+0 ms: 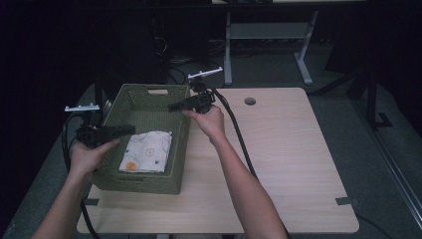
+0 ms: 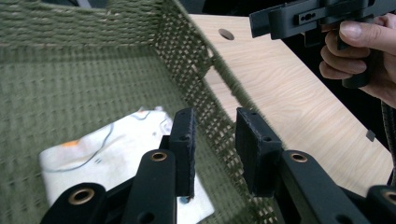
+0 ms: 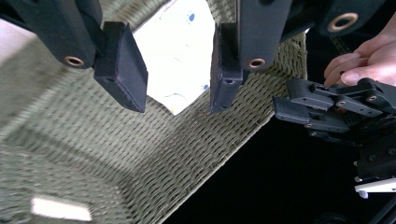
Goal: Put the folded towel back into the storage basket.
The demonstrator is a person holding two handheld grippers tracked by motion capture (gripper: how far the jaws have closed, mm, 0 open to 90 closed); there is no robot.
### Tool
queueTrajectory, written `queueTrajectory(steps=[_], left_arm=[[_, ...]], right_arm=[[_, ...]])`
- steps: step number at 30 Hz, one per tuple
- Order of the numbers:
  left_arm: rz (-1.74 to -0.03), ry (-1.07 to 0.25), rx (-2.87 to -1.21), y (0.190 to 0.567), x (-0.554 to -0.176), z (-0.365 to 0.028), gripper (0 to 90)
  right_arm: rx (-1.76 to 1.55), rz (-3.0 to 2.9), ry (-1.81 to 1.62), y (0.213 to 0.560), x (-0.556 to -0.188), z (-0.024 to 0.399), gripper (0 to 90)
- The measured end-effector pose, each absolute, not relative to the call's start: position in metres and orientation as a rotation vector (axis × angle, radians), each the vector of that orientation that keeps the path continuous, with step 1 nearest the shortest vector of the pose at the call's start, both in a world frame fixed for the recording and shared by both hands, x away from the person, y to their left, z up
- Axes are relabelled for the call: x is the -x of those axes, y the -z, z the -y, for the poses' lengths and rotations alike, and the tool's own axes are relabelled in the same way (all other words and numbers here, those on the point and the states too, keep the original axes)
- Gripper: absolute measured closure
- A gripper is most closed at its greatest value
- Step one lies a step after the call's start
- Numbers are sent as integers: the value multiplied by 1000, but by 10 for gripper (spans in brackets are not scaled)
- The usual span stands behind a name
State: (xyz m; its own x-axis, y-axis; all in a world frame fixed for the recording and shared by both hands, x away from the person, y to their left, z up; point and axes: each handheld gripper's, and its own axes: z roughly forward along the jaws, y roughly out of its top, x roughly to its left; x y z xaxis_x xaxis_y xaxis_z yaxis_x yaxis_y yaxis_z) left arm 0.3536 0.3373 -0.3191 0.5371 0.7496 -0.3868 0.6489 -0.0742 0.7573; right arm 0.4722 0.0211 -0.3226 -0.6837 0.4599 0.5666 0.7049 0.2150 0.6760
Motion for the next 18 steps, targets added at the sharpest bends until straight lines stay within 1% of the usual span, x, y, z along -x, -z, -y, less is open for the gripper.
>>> queueTrajectory(steps=[12,18], left_arm=[[-1092,-136,-1818,303,-348,-285,652],[-1089,-140,-1808,298,-345,-262,613]], right_arm=[[1118,2218,1524,314,-465,30,480],[1145,2193,1550,313,-462,62,444]])
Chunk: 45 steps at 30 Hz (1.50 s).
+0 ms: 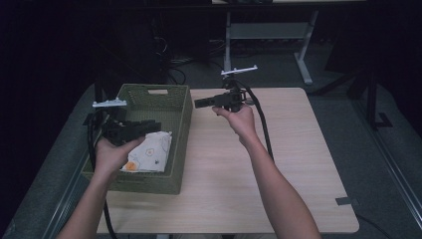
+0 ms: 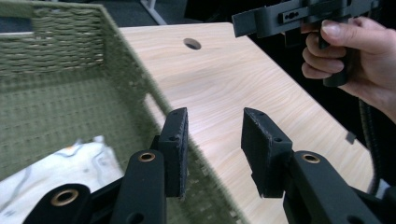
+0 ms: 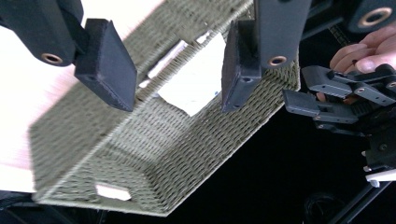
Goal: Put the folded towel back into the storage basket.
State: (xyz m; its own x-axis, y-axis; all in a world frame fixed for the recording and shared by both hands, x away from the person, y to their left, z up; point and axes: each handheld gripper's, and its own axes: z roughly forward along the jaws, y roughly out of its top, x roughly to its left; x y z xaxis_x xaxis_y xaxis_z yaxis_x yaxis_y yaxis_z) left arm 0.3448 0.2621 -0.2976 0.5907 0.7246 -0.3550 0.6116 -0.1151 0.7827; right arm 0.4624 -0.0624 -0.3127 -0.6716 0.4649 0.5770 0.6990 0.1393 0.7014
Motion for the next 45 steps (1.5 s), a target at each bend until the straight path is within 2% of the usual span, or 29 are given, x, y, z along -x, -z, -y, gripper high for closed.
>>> queueTrajectory(steps=[15,25,45], left_arm=[[-1073,-126,-1857,299,-345,-198,518],[-1039,-104,-1893,302,-348,-157,474],[-1004,-59,-1904,320,-354,-102,378]], right_arm=[[1220,2123,1583,329,-454,142,333],[1325,2044,1619,347,-441,206,322],[1449,1973,1613,380,-419,271,306]])
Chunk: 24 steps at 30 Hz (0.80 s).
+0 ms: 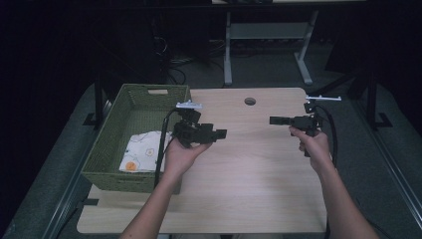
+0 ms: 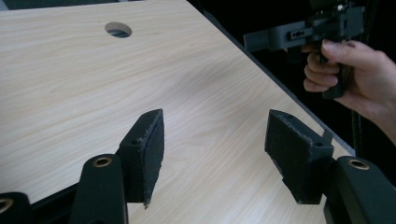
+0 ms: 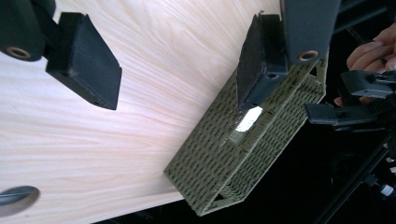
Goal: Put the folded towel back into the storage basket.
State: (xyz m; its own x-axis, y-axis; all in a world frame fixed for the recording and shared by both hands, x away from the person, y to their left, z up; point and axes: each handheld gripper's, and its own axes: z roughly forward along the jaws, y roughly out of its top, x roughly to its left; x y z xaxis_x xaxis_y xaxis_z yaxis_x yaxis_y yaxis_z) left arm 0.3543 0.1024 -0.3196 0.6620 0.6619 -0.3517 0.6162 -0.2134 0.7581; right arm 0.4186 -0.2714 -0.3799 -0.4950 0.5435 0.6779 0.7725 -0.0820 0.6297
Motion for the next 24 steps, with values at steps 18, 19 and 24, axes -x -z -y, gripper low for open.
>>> queueTrajectory(steps=[18,19,24], left_arm=[[-998,7,-1916,350,-357,-62,334],[-999,19,-1915,352,-357,-60,331],[-1002,50,-1935,362,-357,-51,314]], right_arm=[[1538,1925,1619,403,-399,316,304],[1541,1924,1615,406,-398,317,304],[1553,1922,1597,413,-394,322,304]])
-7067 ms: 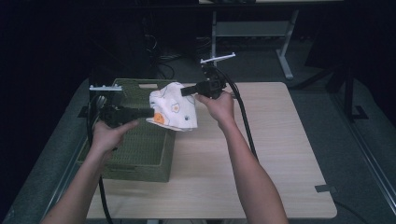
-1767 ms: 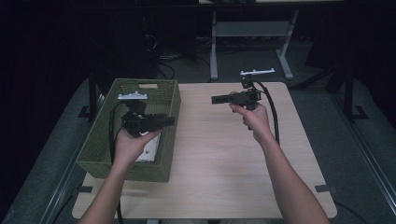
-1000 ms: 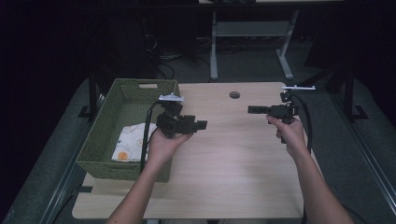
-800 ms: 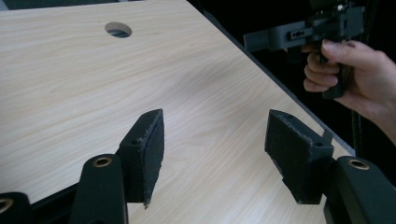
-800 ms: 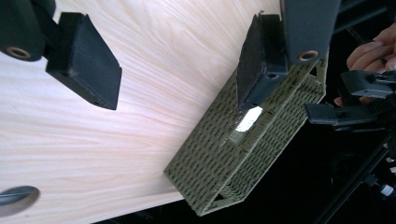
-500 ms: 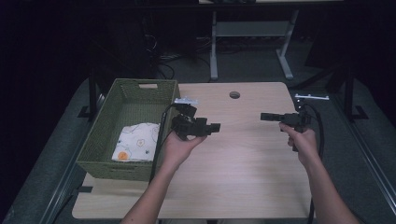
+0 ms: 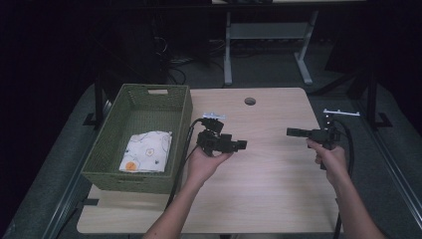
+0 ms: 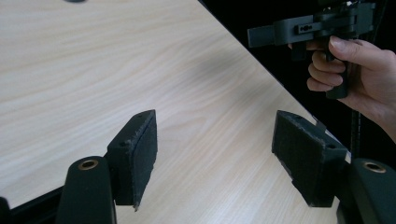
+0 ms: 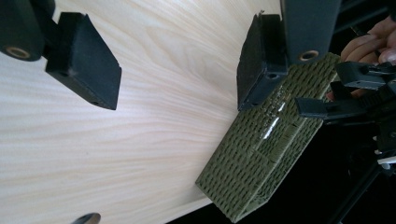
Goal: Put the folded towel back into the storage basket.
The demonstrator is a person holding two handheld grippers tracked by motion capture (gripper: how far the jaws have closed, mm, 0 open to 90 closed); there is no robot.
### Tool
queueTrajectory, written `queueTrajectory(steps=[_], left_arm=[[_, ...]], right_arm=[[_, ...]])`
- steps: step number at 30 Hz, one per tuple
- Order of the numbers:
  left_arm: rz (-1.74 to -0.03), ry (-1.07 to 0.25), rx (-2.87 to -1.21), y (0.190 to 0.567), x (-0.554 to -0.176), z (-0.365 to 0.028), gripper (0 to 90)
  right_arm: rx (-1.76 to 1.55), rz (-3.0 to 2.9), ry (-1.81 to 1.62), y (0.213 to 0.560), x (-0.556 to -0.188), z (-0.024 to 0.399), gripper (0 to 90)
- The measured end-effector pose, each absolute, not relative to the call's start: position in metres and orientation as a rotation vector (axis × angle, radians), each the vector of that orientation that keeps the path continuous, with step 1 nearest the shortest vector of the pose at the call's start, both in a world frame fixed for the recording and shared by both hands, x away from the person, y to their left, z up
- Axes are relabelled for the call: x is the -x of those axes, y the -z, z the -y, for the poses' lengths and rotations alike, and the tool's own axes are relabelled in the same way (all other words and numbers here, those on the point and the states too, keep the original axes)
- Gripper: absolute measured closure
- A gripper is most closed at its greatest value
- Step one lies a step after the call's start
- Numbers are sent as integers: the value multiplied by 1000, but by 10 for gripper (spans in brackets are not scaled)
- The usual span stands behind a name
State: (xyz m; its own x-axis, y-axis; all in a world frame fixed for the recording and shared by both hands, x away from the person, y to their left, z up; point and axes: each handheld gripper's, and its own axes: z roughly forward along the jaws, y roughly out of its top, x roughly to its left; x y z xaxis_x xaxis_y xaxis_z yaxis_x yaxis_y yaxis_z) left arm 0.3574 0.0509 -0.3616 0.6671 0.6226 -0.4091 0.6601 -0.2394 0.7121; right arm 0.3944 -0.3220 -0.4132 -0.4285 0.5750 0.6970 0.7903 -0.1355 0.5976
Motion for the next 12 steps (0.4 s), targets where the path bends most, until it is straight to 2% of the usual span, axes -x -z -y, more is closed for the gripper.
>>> queueTrajectory(steps=[12], left_arm=[[-994,59,-1914,371,-348,-55,300]], right_arm=[[1553,1929,1588,424,-384,328,297]])
